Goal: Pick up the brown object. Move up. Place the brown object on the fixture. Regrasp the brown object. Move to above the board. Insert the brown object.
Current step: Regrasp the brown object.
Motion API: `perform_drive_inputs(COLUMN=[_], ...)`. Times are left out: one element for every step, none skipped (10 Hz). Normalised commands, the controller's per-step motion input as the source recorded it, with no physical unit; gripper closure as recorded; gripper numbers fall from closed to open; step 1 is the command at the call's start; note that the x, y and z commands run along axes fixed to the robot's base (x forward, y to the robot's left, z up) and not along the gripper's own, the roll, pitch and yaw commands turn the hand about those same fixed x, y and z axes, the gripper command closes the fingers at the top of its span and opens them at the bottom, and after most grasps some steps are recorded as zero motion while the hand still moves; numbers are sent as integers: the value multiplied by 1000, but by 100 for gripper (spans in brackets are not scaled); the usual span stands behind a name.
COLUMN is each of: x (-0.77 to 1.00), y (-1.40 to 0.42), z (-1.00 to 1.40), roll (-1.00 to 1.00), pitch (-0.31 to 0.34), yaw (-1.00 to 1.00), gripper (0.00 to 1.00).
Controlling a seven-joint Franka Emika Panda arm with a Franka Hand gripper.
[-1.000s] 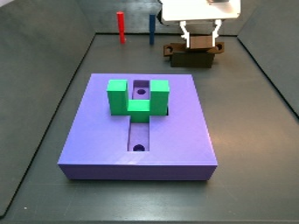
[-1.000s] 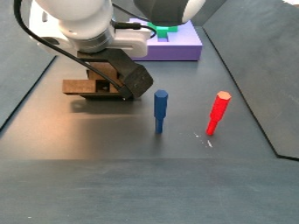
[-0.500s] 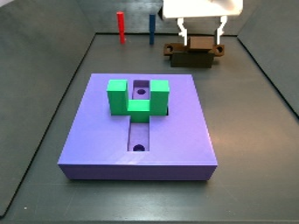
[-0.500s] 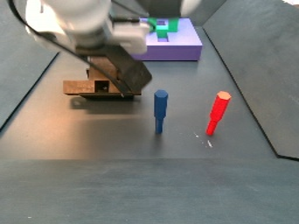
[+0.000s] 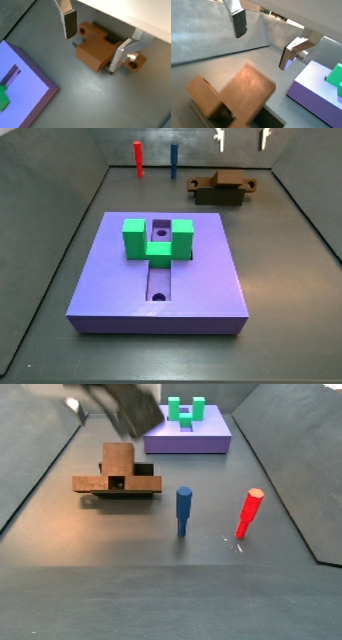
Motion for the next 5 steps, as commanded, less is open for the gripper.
perform_drive_inputs(x=[60,37,23,0,0], y=[-14,-3,0,0,0], z=[283,69,14,11,11], roll=[1000,1000,1000,1000,1000], pitch=[-134,-43,0,9,26], yaw=[0,0,11,57,54], gripper=[0,0,0,0,0])
